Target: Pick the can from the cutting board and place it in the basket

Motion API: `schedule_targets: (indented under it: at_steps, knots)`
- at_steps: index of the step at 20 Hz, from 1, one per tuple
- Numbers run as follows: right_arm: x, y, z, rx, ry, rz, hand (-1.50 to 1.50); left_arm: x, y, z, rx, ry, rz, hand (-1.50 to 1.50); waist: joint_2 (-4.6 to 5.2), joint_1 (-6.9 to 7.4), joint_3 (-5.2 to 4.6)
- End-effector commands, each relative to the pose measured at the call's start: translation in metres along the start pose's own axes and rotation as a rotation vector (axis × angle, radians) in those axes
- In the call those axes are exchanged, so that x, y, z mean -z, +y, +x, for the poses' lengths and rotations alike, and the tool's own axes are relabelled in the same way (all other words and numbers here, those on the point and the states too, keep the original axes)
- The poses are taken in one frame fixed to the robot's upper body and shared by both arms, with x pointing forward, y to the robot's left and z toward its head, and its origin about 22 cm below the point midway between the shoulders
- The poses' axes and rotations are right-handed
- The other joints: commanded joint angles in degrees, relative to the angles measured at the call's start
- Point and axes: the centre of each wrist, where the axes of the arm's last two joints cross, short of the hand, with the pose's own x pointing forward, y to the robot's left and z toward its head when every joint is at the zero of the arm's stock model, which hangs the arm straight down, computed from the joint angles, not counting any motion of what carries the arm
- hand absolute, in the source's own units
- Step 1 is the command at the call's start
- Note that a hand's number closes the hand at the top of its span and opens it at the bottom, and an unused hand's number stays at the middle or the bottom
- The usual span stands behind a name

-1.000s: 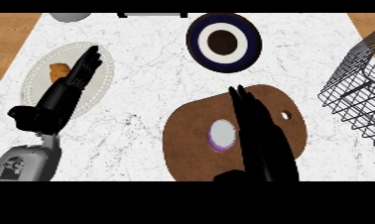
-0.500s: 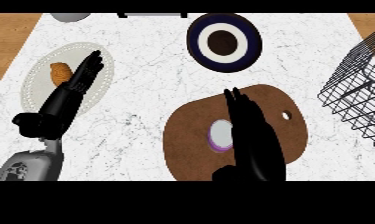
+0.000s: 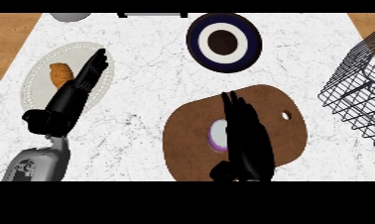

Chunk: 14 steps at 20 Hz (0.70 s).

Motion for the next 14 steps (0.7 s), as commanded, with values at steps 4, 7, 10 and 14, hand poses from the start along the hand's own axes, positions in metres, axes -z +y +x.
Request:
schedule_targets:
  at_steps: [4,7,10,14]
  knots:
    - [0.024,0.016,-0.027,-0.030,0.045,0.022,-1.50,0.012,0.017,0.000,0.002,-0.006,0.009,0.00,0.03,-0.16,0.01]
    - [0.025,0.021,-0.012,0.006,0.038,0.050,-1.50,0.026,0.012,0.018,-0.008,-0.007,-0.001,0.00,0.05,-0.13,0.01]
    - [0.035,0.020,-0.005,0.007,0.036,0.088,-1.50,-0.002,0.015,-0.001,0.010,-0.011,-0.005,0.00,0.04,0.19,0.00]
    - [0.036,0.021,-0.038,-0.005,0.020,0.164,1.50,0.003,0.010,0.000,0.007,0.010,0.008,0.00,0.03,-0.06,0.01]
